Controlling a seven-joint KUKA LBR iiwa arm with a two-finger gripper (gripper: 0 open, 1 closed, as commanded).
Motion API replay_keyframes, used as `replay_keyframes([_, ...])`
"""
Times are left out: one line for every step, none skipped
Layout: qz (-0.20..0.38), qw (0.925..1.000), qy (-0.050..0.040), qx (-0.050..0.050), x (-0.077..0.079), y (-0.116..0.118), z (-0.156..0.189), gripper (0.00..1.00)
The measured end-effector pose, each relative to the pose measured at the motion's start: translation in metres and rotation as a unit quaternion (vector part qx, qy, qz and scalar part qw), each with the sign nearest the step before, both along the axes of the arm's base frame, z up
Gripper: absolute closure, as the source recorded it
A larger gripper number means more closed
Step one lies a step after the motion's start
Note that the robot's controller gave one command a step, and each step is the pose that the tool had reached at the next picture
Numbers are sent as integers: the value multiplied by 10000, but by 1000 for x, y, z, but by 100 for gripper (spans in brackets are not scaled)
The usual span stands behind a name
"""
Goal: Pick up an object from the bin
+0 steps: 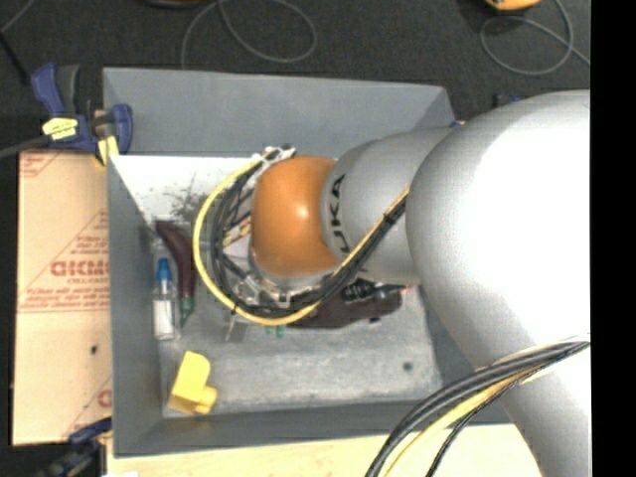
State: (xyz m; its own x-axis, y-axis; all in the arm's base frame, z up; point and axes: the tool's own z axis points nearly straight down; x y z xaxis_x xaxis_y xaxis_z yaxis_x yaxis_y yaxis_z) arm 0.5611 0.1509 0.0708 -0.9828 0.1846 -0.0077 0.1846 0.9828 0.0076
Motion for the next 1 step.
replay_keyframes([398, 9992, 17, -20, -10, -3, 30, 100])
